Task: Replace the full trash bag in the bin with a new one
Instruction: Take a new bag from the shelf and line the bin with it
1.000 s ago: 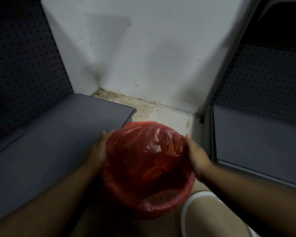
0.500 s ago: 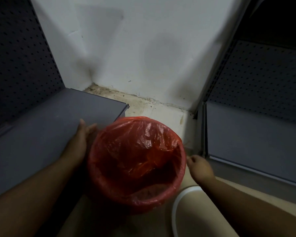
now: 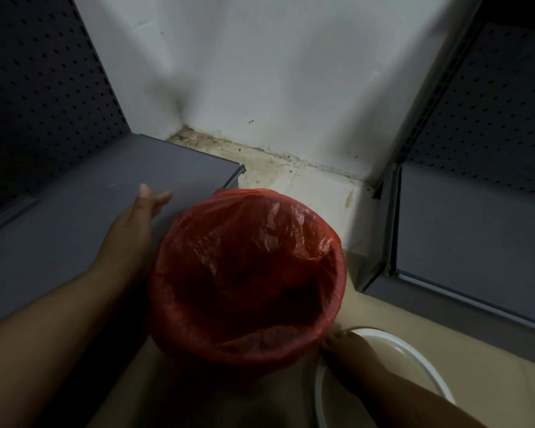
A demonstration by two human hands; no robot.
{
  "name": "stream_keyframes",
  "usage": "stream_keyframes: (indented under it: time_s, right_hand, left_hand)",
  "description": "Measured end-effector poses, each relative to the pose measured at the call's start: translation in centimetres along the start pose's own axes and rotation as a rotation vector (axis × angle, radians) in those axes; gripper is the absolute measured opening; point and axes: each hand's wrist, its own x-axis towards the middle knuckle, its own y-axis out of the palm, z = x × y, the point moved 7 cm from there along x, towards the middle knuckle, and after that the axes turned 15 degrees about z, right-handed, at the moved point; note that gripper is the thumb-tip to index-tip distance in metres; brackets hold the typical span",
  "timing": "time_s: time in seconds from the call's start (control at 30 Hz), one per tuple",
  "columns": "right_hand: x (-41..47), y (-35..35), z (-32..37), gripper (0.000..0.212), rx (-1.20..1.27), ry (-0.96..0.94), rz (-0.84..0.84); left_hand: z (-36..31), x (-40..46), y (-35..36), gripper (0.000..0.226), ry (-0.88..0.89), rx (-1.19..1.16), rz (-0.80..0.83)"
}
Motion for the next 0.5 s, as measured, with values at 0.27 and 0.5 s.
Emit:
stream_keyframes:
  time_s: [0.27, 0.5]
  right_hand:
    - [-1.4, -1.4, 1.3, 0.041, -0.033, -0.123, 0.049]
    - [-4.2, -5.4, -0.9, 0.044, 0.031, -0.171, -0.092]
  left_hand:
    - [0.1, -0.1, 0.0, 0.06, -0.007, -0.024, -0.022]
    - [-0.7, 0.0, 0.9, 0.063, 0.015, 0.018, 0.062]
